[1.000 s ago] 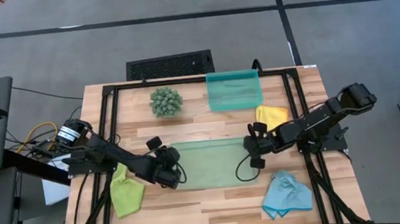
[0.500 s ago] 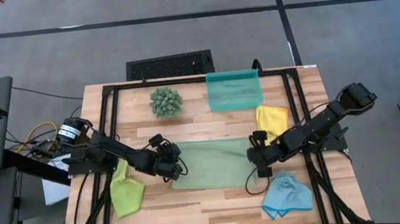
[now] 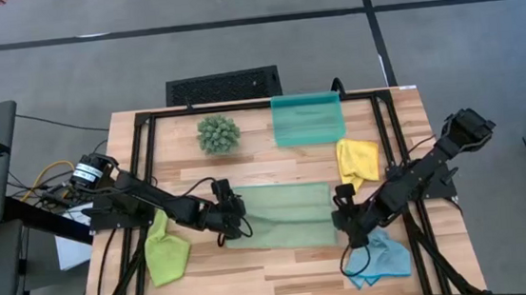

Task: Roll microfiber towels into tight, uniform cylinder then place into a basket
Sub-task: Roll the dark green microfiber cloth

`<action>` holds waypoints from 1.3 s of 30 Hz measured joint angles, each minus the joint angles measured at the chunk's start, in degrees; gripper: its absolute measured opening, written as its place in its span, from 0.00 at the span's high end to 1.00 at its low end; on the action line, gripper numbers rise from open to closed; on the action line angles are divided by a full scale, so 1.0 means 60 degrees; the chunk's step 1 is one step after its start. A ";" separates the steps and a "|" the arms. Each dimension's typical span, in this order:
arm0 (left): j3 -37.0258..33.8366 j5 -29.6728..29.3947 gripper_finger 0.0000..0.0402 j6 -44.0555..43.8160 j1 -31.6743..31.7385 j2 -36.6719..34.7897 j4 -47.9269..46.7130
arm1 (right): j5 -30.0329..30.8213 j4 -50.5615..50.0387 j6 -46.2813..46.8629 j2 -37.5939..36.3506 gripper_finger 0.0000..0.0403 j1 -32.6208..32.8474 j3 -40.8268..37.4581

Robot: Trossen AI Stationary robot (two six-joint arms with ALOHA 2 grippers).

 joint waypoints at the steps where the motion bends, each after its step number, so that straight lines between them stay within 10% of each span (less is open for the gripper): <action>1: 0.0000 0.0124 0.43 -0.0004 0.0020 0.0000 -0.0064 | 0.0013 -0.0142 0.0136 0.0000 0.96 0.0011 0.0000; 10: 0.0000 0.0454 0.53 -0.0254 -0.0109 0.0007 -0.0869 | 0.0432 -0.0547 0.0490 0.0000 0.96 0.0000 0.0000; 24: 0.0004 0.0340 0.98 -0.0426 -0.0797 0.0007 -0.0719 | 0.0598 -0.0575 0.1114 -0.0001 0.96 -0.0142 0.0000; 39: 0.0011 -0.0989 0.99 -0.2682 -0.0015 0.0004 -0.1960 | 0.1912 -0.1502 0.2857 -0.0392 0.96 -0.1714 0.0237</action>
